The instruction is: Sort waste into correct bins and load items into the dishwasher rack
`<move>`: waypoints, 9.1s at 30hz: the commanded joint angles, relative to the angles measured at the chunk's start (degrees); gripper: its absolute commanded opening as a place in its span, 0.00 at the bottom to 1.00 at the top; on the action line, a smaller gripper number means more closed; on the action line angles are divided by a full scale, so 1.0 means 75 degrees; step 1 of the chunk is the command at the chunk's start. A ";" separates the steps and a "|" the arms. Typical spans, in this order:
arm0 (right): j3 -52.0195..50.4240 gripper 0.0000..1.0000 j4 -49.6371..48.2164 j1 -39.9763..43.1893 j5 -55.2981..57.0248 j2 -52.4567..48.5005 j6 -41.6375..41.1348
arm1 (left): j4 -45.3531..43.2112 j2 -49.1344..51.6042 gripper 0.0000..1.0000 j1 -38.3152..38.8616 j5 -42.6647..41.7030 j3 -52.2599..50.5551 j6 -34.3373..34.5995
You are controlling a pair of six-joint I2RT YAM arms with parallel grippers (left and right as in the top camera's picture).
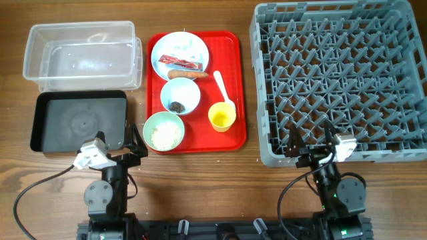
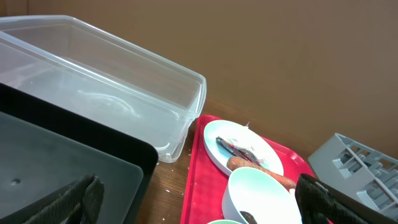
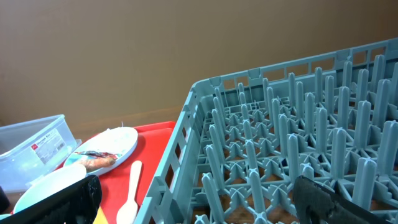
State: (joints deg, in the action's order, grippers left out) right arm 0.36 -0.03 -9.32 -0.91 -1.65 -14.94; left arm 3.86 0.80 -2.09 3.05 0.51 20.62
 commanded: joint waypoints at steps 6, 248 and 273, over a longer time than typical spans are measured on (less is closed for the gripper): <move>-0.0009 1.00 -0.0038 -0.0017 -0.0067 0.0047 -0.0032 | 0.0012 -0.0055 1.00 0.0000 -0.0087 -0.0026 -0.0096; 0.7842 1.00 0.3555 -0.0020 -0.2978 -0.9970 0.1361 | 0.6607 1.6868 0.98 0.2209 -0.1288 1.3776 0.2122; 0.7842 1.00 0.3611 -0.0017 -0.2978 -0.9970 0.1309 | 0.5989 1.7247 0.90 0.2398 -0.1288 1.3703 0.2119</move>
State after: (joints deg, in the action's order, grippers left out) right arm 57.95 27.00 -9.23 -22.09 -75.81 -4.51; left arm 49.69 127.20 15.49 -5.89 103.98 36.01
